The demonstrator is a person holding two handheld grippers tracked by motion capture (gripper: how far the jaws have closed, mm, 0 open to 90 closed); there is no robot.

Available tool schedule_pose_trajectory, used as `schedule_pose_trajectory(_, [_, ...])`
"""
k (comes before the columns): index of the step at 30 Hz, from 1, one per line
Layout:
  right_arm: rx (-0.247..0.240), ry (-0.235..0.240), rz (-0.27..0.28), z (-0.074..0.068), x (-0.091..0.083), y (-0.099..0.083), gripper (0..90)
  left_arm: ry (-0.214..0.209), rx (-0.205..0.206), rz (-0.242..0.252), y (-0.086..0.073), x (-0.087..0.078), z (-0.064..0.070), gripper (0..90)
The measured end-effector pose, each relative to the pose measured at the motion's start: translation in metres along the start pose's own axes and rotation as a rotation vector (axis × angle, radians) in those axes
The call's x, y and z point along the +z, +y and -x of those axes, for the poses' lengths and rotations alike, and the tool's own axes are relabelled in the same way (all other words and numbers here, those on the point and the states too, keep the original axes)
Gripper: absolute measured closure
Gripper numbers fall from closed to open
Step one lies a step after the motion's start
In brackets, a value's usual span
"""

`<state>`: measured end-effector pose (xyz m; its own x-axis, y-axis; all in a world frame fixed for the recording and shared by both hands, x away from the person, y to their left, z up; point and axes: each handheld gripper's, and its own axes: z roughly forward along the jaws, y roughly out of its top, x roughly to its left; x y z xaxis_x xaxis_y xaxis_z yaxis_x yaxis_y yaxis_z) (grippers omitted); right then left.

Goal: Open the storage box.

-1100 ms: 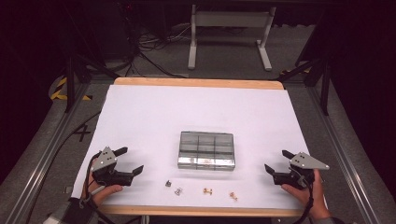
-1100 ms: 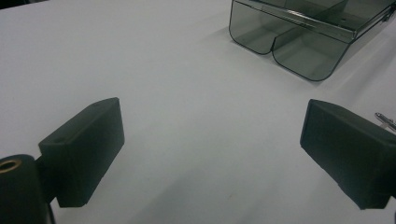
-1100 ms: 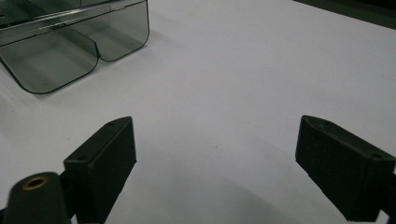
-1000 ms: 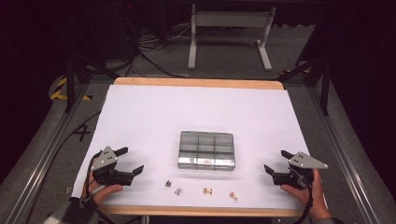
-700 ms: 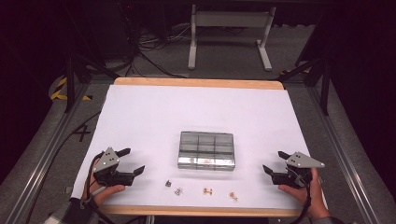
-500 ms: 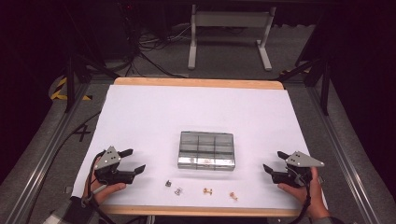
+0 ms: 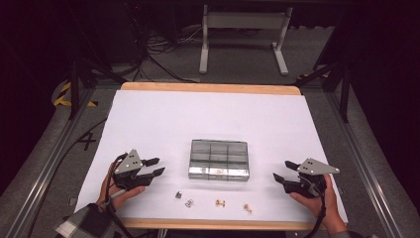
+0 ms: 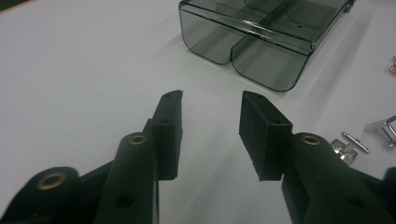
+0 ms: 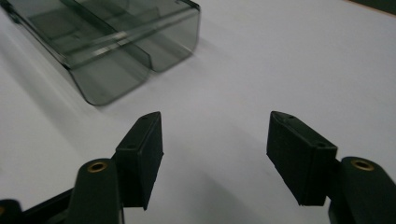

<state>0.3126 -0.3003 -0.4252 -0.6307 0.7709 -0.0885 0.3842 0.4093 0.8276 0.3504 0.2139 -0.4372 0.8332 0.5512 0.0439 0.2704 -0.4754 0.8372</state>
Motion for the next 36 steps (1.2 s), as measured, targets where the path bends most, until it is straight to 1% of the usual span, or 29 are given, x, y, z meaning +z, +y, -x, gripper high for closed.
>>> schedule_pose_trajectory(1, [-0.004, 0.026, 0.004, -0.004, 0.001, 0.004, 40.8, -0.024, 0.009, -0.015, 0.002, 0.005, 0.001, 65.9])
schedule_pose_trajectory(2, [-0.013, 0.054, 0.000, -0.009, 0.002, 0.008, 43.5, -0.024, 0.025, -0.037, 0.005, 0.010, 0.001, 69.6])
schedule_pose_trajectory(3, [-0.037, 0.071, -0.013, -0.017, 0.004, 0.012, 47.2, -0.028, 0.025, -0.057, 0.006, 0.014, 0.001, 75.2])
schedule_pose_trajectory(4, [-0.037, 0.071, -0.013, -0.017, 0.004, 0.012, 47.2, -0.028, 0.025, -0.057, 0.006, 0.014, 0.001, 78.5])
schedule_pose_trajectory(5, [-0.056, 0.108, -0.022, -0.025, 0.008, 0.017, 53.9, -0.049, 0.028, -0.071, 0.009, 0.021, 0.002, 81.4])
schedule_pose_trajectory(7, [-0.061, 0.142, -0.025, -0.030, 0.012, 0.020, 57.7, -0.055, 0.039, -0.088, 0.013, 0.028, 0.004, 84.0])
schedule_pose_trajectory(8, [-0.061, 0.142, -0.025, -0.030, 0.012, 0.020, 57.7, -0.055, 0.039, -0.088, 0.013, 0.028, 0.004, 85.2])
schedule_pose_trajectory(9, [-0.065, 0.152, -0.030, -0.032, 0.013, 0.021, 59.0, -0.056, 0.047, -0.095, 0.016, 0.032, 0.005, 85.2])
schedule_pose_trajectory(11, [-0.074, 0.179, -0.041, -0.037, 0.017, 0.025, 60.1, -0.059, 0.048, -0.103, 0.021, 0.038, 0.008, 87.1])
schedule_pose_trajectory(12, [-0.077, 0.191, -0.048, -0.039, 0.019, 0.027, 60.6, -0.057, 0.054, -0.100, 0.024, 0.041, 0.008, 87.6])
schedule_pose_trajectory(14, [-0.086, 0.213, -0.061, -0.044, 0.022, 0.029, 62.6, -0.057, 0.051, -0.099, 0.029, 0.047, 0.008, 88.3])
schedule_pose_trajectory(15, [-0.089, 0.217, -0.066, -0.045, 0.024, 0.030, 63.0, -0.058, 0.057, -0.098, 0.031, 0.050, 0.007, 88.7])
schedule_pose_trajectory(18, [-0.098, 0.226, -0.083, -0.048, 0.028, 0.032, 64.2, -0.061, 0.056, -0.101, 0.036, 0.057, 0.007, 89.7])
schedule_pose_trajectory(19, [-0.094, 0.214, -0.094, -0.049, 0.030, 0.033, 64.9, -0.056, 0.060, -0.106, 0.037, 0.059, 0.006, 89.7])
schedule_pose_trajectory(21, [-0.085, 0.228, -0.087, -0.048, 0.032, 0.033, 66.2, -0.048, 0.065, -0.107, 0.040, 0.061, 0.006, 89.7])
schedule_pose_trajectory(22, [-0.087, 0.227, -0.088, -0.049, 0.034, 0.034, 67.0, -0.046, 0.074, -0.112, 0.040, 0.063, 0.006, 89.7])
schedule_pose_trajectory(26, [-0.120, 0.218, -0.095, -0.052, 0.038, 0.036, 71.3, -0.047, 0.086, -0.129, 0.041, 0.069, 0.008, 89.5])
schedule_pose_trajectory(29, [-0.120, 0.224, -0.090, -0.053, 0.039, 0.038, 71.6, -0.048, 0.107, -0.138, 0.042, 0.072, 0.010, 89.7])
schedule_pose_trajectory(31, [-0.123, 0.222, -0.089, -0.054, 0.040, 0.038, 70.4, -0.057, 0.098, -0.133, 0.043, 0.072, 0.011, 89.6])
schedule_pose_trajectory(33, [-0.113, 0.233, -0.083, -0.052, 0.040, 0.037, 71.2, -0.044, 0.108, -0.143, 0.043, 0.074, 0.013, 90.0])
schedule_pose_trajectory(36, [-0.104, 0.238, -0.080, -0.051, 0.039, 0.036, 73.2, -0.061, 0.088, -0.137, 0.043, 0.074, 0.011, 90.0])
